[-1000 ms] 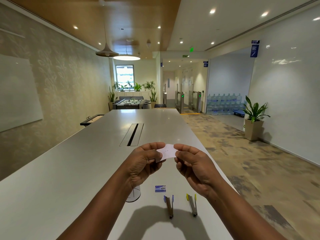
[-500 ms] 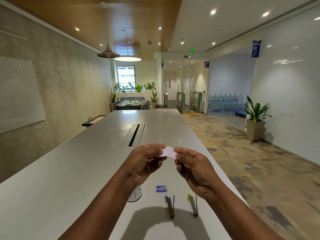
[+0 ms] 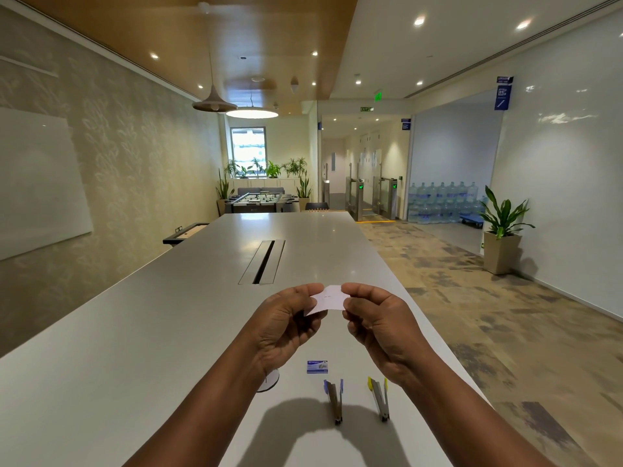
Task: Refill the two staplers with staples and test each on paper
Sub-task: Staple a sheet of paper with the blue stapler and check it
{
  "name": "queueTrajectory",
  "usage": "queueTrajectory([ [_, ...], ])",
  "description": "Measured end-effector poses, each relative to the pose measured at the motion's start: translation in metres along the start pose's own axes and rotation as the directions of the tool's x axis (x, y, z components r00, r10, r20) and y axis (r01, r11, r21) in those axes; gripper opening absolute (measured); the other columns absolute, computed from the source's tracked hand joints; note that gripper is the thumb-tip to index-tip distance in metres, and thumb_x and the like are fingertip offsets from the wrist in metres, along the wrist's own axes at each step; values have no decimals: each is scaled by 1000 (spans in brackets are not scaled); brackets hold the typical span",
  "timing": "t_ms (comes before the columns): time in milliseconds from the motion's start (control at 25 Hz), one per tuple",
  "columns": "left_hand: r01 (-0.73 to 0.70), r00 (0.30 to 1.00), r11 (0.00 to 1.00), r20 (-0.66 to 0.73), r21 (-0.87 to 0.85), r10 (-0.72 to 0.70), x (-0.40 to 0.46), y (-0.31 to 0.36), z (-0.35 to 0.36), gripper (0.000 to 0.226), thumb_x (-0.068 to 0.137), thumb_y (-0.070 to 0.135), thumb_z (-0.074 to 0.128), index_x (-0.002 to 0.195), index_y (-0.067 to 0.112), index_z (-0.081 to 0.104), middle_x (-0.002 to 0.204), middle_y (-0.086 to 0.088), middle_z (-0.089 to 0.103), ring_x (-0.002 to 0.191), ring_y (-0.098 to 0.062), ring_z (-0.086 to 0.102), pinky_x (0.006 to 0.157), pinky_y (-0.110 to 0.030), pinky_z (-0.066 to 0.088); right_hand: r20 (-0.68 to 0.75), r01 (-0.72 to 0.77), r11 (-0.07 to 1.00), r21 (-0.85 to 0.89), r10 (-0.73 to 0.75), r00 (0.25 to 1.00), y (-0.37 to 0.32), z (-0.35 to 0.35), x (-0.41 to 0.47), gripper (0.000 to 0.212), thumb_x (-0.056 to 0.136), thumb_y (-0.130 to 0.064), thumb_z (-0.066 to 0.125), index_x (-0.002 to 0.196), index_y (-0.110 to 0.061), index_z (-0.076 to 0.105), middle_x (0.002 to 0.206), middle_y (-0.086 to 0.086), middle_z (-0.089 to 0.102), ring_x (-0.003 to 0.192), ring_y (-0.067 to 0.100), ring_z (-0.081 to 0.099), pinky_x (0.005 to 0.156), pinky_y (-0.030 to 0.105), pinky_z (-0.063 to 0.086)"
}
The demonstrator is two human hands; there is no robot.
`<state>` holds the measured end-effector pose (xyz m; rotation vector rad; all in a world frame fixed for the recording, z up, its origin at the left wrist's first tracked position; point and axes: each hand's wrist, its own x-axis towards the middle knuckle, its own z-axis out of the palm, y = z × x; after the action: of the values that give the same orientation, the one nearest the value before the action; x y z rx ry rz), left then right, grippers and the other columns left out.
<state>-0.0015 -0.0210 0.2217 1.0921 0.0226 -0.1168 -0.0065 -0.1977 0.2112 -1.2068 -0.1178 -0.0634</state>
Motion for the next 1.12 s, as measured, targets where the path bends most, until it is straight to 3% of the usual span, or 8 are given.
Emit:
queueTrajectory([
  [240, -109, 993, 984, 48, 140, 103, 4, -2, 3, 30, 81, -5, 77, 107, 11, 77, 97, -15, 79, 72, -22, 73, 64, -27, 59, 1, 71, 990, -124, -72, 997, 1, 0, -1, 27, 90, 0, 68, 92, -24, 80, 91, 11, 77, 70, 15, 68, 66, 27, 56],
  [440, -136, 991, 968, 11, 210, 137, 10, -9, 0, 23, 81, 2, 80, 101, 14, 78, 92, -12, 79, 72, -20, 71, 64, -26, 57, 23, 95, 982, -161, -92, 995, 3, -1, -1, 24, 87, -1, 73, 95, -23, 79, 94, 12, 76, 73, 16, 69, 69, 31, 54],
  [560, -166, 985, 949, -9, 268, 175, 13, -11, -2, 11, 83, 12, 81, 93, 15, 79, 90, -9, 77, 79, -22, 69, 65, -26, 57, 46, 129, 965, -228, -121, 992, 5, -2, 1, 26, 87, -1, 74, 94, -25, 79, 87, 6, 75, 72, 14, 69, 67, 26, 55],
  [720, -202, 978, 931, 9, 304, 209, 17, -11, -6, 25, 77, 11, 86, 99, 17, 77, 97, -12, 76, 78, -24, 70, 70, -28, 58, 55, 151, 952, -266, -141, 988, 6, -2, 6, 27, 86, -2, 75, 95, -27, 79, 91, 6, 76, 73, 14, 70, 65, 22, 56],
  [880, -219, 970, 919, -24, 327, 240, 20, -13, -8, 13, 87, 16, 77, 99, 21, 76, 103, -13, 75, 88, -27, 70, 68, -27, 57, 68, 165, 943, -289, -152, 986, 9, -1, 11, 33, 87, -1, 74, 99, -31, 78, 90, 5, 75, 74, 14, 69, 64, 22, 55],
  [1000, -281, 959, 881, 66, 380, 277, 21, -16, -19, 51, 82, 5, 82, 122, 32, 67, 104, -4, 79, 92, -23, 75, 78, -32, 60, 47, 144, 936, -321, -136, 990, 15, -4, 18, 39, 87, -3, 75, 112, -32, 69, 88, 5, 76, 73, 14, 71, 63, 22, 55],
  [1120, -300, 946, 805, 53, 511, 319, 23, -24, -37, 73, 78, 0, 84, 134, 39, 57, 106, -2, 77, 87, -24, 76, 75, -33, 63, 42, 64, 930, -363, -52, 998, 27, -6, 28, 24, 85, -1, 76, 99, -20, 74, 80, 5, 78, 72, 15, 72, 63, 24, 54],
])
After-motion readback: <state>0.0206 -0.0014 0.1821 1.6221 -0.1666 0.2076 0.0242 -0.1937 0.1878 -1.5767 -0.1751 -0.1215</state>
